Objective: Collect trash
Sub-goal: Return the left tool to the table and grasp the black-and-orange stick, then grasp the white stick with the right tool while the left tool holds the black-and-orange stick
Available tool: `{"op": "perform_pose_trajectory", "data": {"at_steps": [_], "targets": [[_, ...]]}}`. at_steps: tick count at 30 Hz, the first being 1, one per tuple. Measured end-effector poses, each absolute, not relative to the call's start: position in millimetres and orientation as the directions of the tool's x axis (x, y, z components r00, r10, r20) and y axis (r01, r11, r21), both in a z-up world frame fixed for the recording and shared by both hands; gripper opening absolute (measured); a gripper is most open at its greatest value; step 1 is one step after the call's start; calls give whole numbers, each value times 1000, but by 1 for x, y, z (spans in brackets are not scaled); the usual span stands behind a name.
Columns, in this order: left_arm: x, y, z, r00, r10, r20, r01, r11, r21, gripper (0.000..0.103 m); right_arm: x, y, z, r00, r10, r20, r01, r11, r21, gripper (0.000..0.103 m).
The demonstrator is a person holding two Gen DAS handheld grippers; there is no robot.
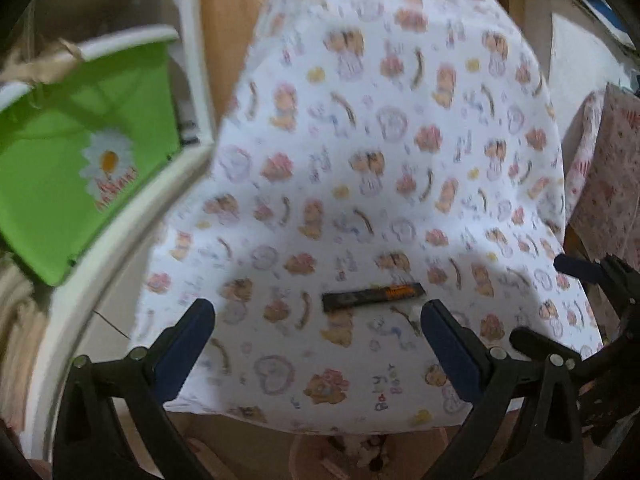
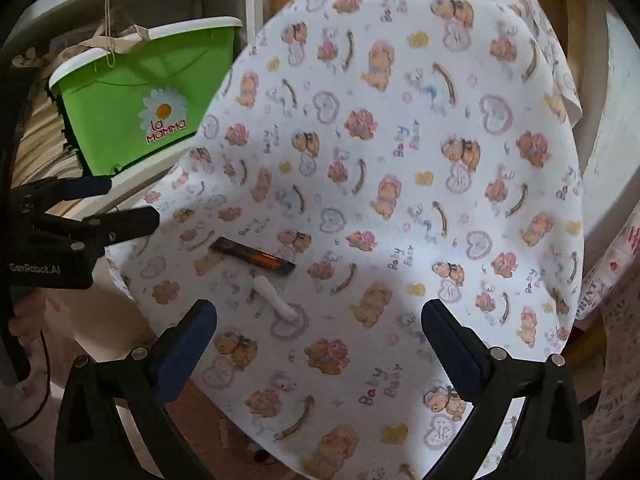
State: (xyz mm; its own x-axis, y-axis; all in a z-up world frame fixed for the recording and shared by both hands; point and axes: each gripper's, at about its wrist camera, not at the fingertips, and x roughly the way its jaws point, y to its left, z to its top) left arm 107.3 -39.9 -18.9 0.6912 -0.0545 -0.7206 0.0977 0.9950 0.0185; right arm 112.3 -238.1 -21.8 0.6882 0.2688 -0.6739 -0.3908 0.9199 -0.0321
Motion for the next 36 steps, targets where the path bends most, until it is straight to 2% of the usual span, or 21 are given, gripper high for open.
{"op": "perform_pose_trajectory", "data": {"at_steps": [1, 2, 3, 4, 6, 8, 10, 13, 16, 19, 24, 26, 28, 29, 31, 36], "targets": [[115, -39, -32, 640, -70, -765, 113, 994, 3, 101, 113, -240, -24, 686, 270, -676, -389, 921, -28, 101], [122, -38, -44, 595, -75, -800, 126, 992, 1, 96, 115, -243, -27, 680, 273, -681, -387, 922, -18, 94], [124, -37, -48, 582, -81, -809, 137, 991, 0, 83, 118, -247, -30, 673, 280, -684, -386, 922, -3, 88], [125, -38, -50, 580, -87, -810, 153, 988, 3, 79, 122, -251, -32, 666, 281, -691, -381, 924, 9, 80], [130, -42, -51, 569, -105, -816, 196, 980, 11, 79, 130, -260, -40, 646, 276, -712, -350, 936, 45, 72], [141, -49, -55, 523, -122, -844, 239, 971, 8, 79, 135, -269, -43, 640, 277, -717, -315, 945, 85, 51], [153, -57, -57, 502, -121, -856, 282, 959, 30, 76, 138, -276, -44, 670, 246, -700, -274, 959, 75, 41], [170, -70, -60, 492, -115, -863, 347, 935, 73, 76, 138, -279, -42, 706, 215, -675, -262, 965, 34, 41], [187, -81, -69, 449, -110, -887, 415, 905, 98, 76, 139, -279, -37, 691, 265, -673, -285, 955, 84, 41], [198, -92, -76, 437, -100, -894, 481, 865, 139, 76, 135, -273, -32, 692, 275, -667, -313, 947, 66, 41], [219, -94, -83, 416, -118, -902, 490, 864, 113, 76, 130, -270, -32, 697, 267, -666, -329, 944, 35, 41], [224, -94, -83, 418, -132, -899, 481, 871, 96, 66, 131, -274, -34, 689, 266, -674, -317, 947, 49, 41], [224, -92, -81, 438, -137, -888, 456, 885, 88, 31, 133, -277, -34, 685, 269, -677, -305, 950, 69, 41], [226, -91, -80, 443, -130, -887, 439, 894, 88, 25, 133, -279, -34, 688, 271, -674, -299, 951, 77, 41], [226, -88, -77, 481, -83, -873, 382, 916, 124, 6, 132, -281, -32, 699, 263, -665, -282, 956, 82, 41], [220, -65, -51, 522, -138, -842, 322, 946, 45, 4, 135, -284, -36, 688, 277, -671, -270, 956, 119, 41]]}}
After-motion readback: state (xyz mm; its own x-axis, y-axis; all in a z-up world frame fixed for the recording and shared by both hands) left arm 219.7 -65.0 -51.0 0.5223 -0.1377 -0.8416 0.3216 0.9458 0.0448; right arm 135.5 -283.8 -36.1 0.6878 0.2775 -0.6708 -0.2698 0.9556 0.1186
